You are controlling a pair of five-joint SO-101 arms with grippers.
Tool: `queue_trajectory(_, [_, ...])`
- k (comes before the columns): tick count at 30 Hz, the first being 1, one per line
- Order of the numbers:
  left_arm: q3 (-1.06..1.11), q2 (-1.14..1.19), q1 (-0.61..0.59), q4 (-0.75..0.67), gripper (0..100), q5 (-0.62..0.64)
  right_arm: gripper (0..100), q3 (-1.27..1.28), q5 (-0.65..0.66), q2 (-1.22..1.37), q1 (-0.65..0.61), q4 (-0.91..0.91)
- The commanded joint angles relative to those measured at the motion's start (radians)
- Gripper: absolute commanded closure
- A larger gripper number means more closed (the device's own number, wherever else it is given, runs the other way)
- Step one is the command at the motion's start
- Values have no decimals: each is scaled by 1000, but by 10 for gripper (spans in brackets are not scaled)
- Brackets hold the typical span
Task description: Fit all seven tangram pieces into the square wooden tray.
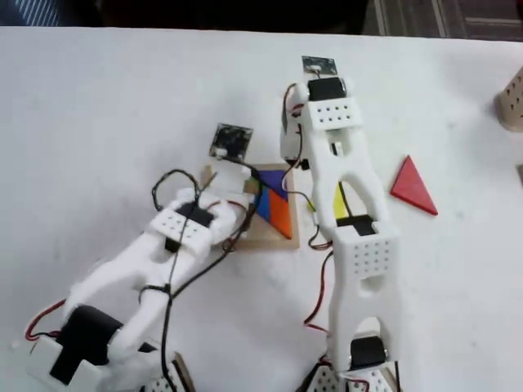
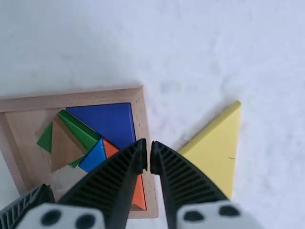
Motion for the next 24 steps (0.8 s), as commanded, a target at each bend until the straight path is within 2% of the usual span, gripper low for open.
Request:
queue_trajectory(1, [-55, -5, -15, -38, 978, -2, 981, -9, 11, -16, 4, -4])
queue_trajectory(16, [-104, 90, -33, -68, 978, -2, 981, -6, 9, -18, 5, -4])
queue_trajectory(24, [-124, 101, -111, -75, 978, -9, 981, -5, 11, -21, 5, -4])
